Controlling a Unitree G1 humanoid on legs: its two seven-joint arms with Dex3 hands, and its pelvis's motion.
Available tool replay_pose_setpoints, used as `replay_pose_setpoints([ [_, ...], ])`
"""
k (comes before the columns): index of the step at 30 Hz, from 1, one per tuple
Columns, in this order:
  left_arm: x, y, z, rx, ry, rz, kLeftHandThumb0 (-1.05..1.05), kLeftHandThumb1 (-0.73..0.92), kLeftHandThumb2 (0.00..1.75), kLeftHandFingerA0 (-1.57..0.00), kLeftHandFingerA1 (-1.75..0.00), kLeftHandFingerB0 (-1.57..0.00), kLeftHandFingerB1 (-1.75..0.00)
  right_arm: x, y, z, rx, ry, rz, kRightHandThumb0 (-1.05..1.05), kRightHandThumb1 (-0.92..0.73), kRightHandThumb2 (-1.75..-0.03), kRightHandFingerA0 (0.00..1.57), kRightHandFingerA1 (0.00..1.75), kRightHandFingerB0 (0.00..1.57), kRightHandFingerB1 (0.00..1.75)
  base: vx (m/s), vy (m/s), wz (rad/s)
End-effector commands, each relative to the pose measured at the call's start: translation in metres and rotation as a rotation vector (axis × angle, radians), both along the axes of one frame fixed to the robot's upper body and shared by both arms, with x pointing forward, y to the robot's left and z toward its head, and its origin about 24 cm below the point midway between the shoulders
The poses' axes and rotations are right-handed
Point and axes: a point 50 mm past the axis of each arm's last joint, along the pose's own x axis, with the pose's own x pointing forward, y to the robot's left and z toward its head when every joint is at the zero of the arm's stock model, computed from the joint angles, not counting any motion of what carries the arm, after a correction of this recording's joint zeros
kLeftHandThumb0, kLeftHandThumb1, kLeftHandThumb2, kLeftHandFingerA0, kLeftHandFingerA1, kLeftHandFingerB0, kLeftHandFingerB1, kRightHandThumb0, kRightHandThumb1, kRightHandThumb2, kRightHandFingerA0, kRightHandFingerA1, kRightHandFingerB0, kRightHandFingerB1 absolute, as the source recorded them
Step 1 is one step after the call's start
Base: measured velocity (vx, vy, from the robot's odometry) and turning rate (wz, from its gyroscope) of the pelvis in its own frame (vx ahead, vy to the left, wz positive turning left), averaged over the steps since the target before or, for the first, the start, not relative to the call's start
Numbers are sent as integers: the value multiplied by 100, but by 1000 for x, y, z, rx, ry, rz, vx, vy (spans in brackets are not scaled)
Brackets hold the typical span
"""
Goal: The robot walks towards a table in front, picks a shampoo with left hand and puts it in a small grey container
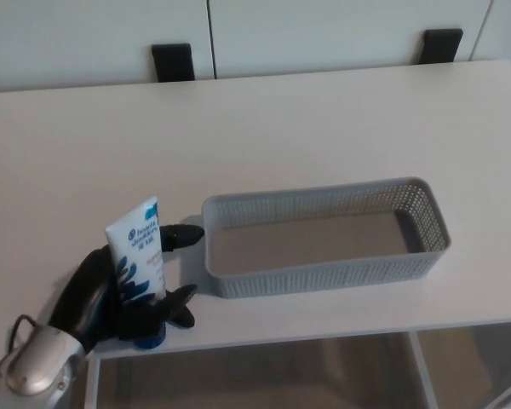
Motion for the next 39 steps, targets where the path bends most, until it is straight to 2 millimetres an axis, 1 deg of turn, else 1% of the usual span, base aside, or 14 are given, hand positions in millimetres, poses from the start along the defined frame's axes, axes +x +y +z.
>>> replay_pose_setpoints([
  [1,-10,-8,-16,-5,17,22,-19,63,109,-154,-133,-127,-119,5,-8,5,-10,-9,1,-32,-70,-60,62,45,51,39,0,0,0],
  [3,-11,-6,-16,-25,23,39,-20,62,108,-153,-133,-126,-118,6,-8,6,-13,-18,21,-32,-70,-61,64,46,52,39,0,0,0],
  [4,-12,-3,-16,-22,24,47,-21,78,80,-157,-121,-122,-118,6,-7,6,-15,-17,27,-32,-70,-61,65,46,52,39,0,0,0],
  [5,-14,-1,-16,-26,27,53,-23,63,109,-155,-134,-125,-119,6,-6,6,-16,-19,37,-30,-71,-61,64,46,52,39,0,0,0],
  [8,-15,5,-13,-39,2,61,-21,61,106,-154,-132,-121,-115,7,-6,6,-17,-9,52,-32,-71,-61,65,46,52,39,0,0,0],
  [9,-15,8,-12,-33,-3,65,-20,77,81,-157,-121,-122,-115,8,-5,5,-17,-9,52,-32,-70,-61,64,46,52,39,0,0,0],
  [10,-15,9,-11,-26,-8,69,-20,77,81,-157,-121,-122,-115,9,-5,5,-17,-9,51,-32,-70,-61,64,46,52,39,0,0,0],
  [11,-15,14,-6,-17,-22,81,-22,60,106,-154,-132,-124,-116,9,-5,5,-18,-3,57,-32,-71,-61,63,45,52,39,0,0,0],
  [12,-14,15,-4,-10,-32,83,-21,76,80,-157,-121,-124,-114,9,-5,5,-18,0,59,-33,-71,-61,63,45,51,39,0,0,0],
  [21,-6,35,53,-8,-250,135,-20,75,83,-157,-124,-118,-121,12,-8,8,-32,1,82,-32,-71,-61,66,47,52,40,0,0,0],
  [26,6,17,123,50,-518,72,-45,53,116,-155,-128,-121,-121,15,-8,7,-32,10,83,-31,-71,-61,64,46,52,39,0,0,0],
  [30,8,-6,169,139,-690,53,-72,55,118,-154,-129,-119,-124,17,-11,9,-44,17,96,-33,-71,-61,65,47,51,39,0,0,0],
  [34,10,-29,193,200,-736,-11,-77,60,100,-157,-122,-113,-121,16,-10,7,-37,29,94,-34,-70,-61,64,45,50,38,0,0,0],
  [39,21,-57,204,240,-740,-133,-75,55,106,-142,-126,-111,-113,15,-9,6,-39,42,114,-34,-70,-61,65,45,51,39,0,0,0],
])
